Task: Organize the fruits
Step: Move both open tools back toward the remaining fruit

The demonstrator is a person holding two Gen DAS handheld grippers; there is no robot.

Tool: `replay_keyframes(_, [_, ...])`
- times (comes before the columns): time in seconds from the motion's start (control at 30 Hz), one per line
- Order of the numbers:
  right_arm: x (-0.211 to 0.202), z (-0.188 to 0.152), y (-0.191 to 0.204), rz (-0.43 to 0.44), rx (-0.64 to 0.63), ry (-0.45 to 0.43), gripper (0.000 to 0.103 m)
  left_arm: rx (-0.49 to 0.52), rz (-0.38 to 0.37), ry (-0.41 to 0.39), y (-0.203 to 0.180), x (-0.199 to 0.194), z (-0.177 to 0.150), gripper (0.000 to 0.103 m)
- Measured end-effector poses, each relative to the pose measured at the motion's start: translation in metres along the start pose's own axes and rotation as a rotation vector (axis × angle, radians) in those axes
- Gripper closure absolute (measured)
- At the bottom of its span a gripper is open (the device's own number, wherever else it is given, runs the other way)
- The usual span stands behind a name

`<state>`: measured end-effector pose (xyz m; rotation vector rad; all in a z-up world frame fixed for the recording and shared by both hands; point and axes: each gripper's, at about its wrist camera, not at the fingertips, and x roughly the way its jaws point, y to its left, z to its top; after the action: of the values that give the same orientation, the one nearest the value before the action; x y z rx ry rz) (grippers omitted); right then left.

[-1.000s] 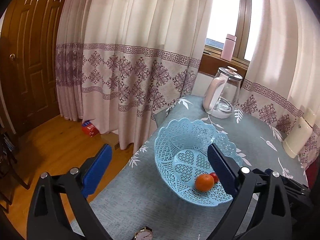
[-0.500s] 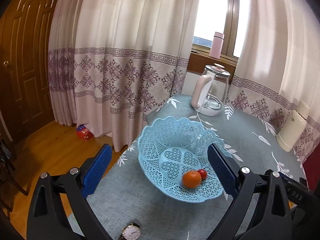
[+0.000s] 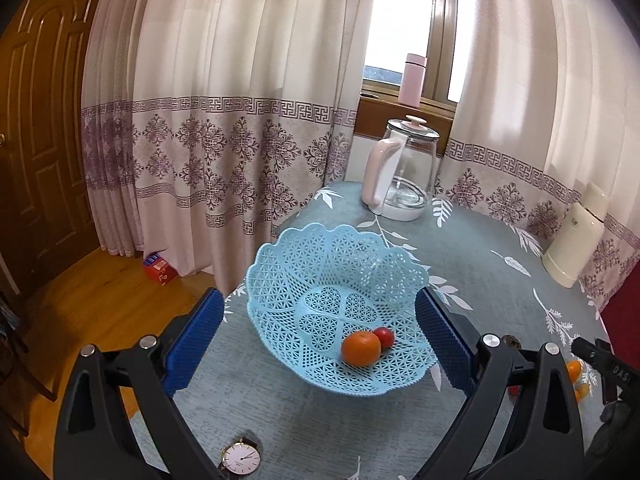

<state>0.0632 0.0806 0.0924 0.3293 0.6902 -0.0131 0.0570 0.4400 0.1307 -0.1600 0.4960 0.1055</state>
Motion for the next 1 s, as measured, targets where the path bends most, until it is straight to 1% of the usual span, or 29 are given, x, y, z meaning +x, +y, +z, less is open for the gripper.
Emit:
replay_keyframes(0.23, [-0.015, -0.004, -0.044, -0.067, 0.059, -0.013, 0.039, 0.025, -0.015, 0.004, -0.008, -0.002, -0.003, 0.005])
replay_keyframes(0.43, [-0.015, -0.019, -0.061, -0.095, 0.060, 0.019, 0.039, 0.049, -0.028, 0.012, -0.020, -0.001, -0.007, 0.005])
replay_keyframes(0.67, [-0.010, -0.040, -0.064, -0.095, 0.032, 0.066, 0.040, 0.083, -0.043, 0.022, -0.034, 0.000, -0.012, 0.005])
replay_keyframes(0.77, [-0.006, -0.047, -0.060, -0.087, 0.015, 0.085, 0.042, 0.096, -0.049, 0.028, -0.039, 0.002, -0.015, 0.005])
replay_keyframes(0.93, [0.006, -0.055, -0.058, -0.098, -0.008, 0.112, 0.052, 0.114, -0.054, 0.040, -0.046, 0.005, -0.020, 0.005])
replay_keyframes(1.0, [0.012, -0.055, -0.060, -0.102, -0.007, 0.120, 0.053, 0.123, -0.061, 0.048, -0.050, 0.007, -0.022, 0.005])
